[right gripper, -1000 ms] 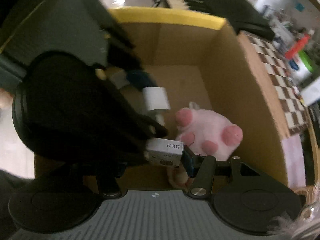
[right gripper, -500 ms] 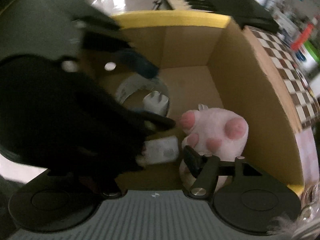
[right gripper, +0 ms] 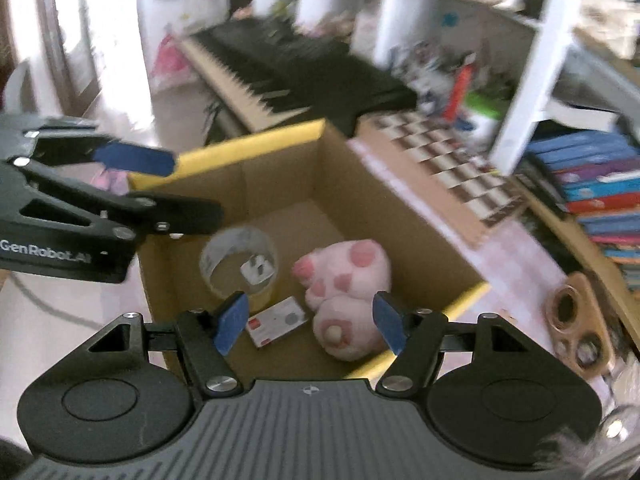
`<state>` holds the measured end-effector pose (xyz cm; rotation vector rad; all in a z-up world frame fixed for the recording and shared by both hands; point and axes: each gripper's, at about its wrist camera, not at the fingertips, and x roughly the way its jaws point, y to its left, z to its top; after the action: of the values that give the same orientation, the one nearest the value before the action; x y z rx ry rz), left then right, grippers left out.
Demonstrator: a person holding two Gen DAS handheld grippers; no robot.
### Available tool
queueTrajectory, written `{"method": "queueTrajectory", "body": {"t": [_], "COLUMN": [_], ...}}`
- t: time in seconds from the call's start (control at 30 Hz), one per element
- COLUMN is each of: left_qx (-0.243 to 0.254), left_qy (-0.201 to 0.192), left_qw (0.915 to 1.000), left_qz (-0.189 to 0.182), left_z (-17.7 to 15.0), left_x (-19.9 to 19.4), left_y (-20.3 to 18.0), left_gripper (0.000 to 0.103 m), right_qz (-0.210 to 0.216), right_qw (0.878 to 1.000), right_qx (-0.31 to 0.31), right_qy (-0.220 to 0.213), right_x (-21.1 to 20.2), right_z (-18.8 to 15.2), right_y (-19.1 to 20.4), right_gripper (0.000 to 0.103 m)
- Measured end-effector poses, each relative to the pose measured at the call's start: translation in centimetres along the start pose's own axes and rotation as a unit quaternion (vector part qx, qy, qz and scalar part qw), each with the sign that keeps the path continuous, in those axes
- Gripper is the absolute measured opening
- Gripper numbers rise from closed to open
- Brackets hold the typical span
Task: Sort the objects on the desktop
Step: 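Open the left tool to drop the plug while the right tool releases the staple box into the box, then withdraw both open tools from the yellow box back over the desk mat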
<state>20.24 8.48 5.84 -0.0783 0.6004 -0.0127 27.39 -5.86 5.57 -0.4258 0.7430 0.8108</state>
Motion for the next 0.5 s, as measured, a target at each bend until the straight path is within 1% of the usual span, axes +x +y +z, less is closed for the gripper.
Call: {"method": "queueTrajectory", "body": {"t": [0.1, 0.23, 0.27, 0.37, 0.4, 0.43, 0.5], "left_qx": [0.005, 0.004, 0.004, 0.000, 0.000, 0.000, 0.000], "left_qy": [-0.016, -0.023, -0.025, -0.029, -0.028, -0.028, -0.028], "left_qw": [0.9999, 0.9997, 0.9997, 0.9996, 0.9996, 0.9996, 0.9996], "left_qz": [-0.001, 0.002, 0.004, 0.007, 0.005, 0.002, -0.004], "left_z": [-0.4, -1.3, -1.6, -2.4, -2.7, -3.1, -3.9], "left_x": [-1.5, -3.0, -3.4, -4.5, -4.8, -5.2, -5.8], "left_y": [-0.1, -0.1, -0.1, 0.1, 0.1, 0.1, 0.0], "left_gripper": [0.066, 0.068, 0.071, 0.079, 0.082, 0.083, 0.084], "right_qz": [-0.027, -0.067, -0.075, -0.104, -0.116, -0.132, -0.164], "right_qw": [0.998, 0.992, 0.990, 0.981, 0.977, 0.973, 0.965], "right_qx": [0.040, 0.083, 0.095, 0.131, 0.141, 0.150, 0.167], "right_qy": [-0.031, -0.067, -0.075, -0.097, -0.105, -0.112, -0.121], "right_x": [-1.5, -3.9, -4.3, -6.0, -6.6, -7.0, -7.9], "right_z": [-1.1, -2.8, -3.2, -4.7, -5.2, -5.8, -6.9], "right_y": [0.0, 0.6, 0.7, 1.3, 1.5, 1.9, 2.7], "right_gripper": [0.075, 0.075, 0.075, 0.076, 0.081, 0.084, 0.085]}}
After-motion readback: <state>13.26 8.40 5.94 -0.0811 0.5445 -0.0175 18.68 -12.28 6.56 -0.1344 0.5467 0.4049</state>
